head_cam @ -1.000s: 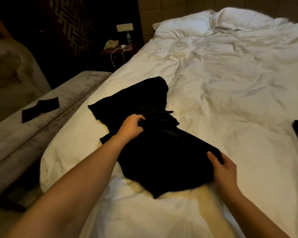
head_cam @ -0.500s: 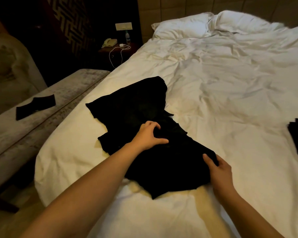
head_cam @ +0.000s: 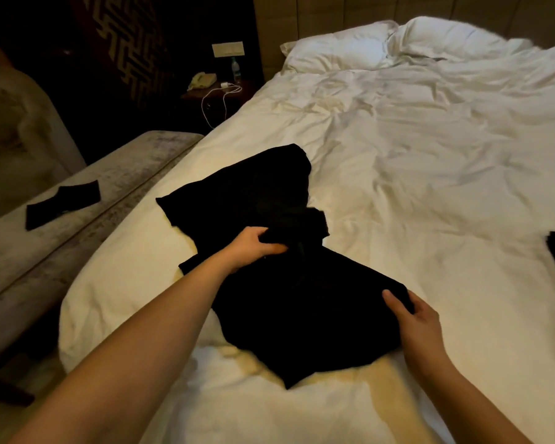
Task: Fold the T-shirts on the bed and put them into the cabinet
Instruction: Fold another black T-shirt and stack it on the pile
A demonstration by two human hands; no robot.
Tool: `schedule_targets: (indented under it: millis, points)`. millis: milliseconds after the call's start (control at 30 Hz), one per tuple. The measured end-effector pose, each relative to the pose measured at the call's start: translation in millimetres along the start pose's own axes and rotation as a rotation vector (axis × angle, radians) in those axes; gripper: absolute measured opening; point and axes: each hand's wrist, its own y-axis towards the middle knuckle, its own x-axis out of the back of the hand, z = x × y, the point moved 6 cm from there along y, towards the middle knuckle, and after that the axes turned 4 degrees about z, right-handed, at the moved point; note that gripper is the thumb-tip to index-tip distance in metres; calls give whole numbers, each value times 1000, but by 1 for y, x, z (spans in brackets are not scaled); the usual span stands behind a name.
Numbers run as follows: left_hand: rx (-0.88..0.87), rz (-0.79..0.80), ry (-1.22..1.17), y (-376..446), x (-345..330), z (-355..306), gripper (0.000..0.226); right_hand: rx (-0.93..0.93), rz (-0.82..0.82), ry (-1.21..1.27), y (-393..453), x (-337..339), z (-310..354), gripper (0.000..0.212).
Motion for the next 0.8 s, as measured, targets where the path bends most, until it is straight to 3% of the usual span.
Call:
schedule_targets:
  millis: [133,200,267,333,567,667,733,800]
  points:
    - [92,-307,-257,-12,52,1,12,9,-25,20,5,-4,9,16]
    - [187,-448,-479,-18,77,8,20,11,-36,55,8,-8,17,18]
    - [309,-471,-702,-25,95,16,33,9,-47,86,11,-12,24,20]
    - [347,-463,-836,-34,111,17,20,26,-65,91,13,-11,31,19]
    - [165,-568,-1179,-48,138,38,26,-62,-94,107,12,-12,14,24]
    - [112,-508,-1023,-40,122,40,41,-75,-112,87,8,-11,8,27]
    - [68,-557,-515,-32,111,40,51,-91,-104,44,9,-11,3,26]
    - [30,-494,101,-23,86,32,74,-114,-64,-17,8,-15,0,32]
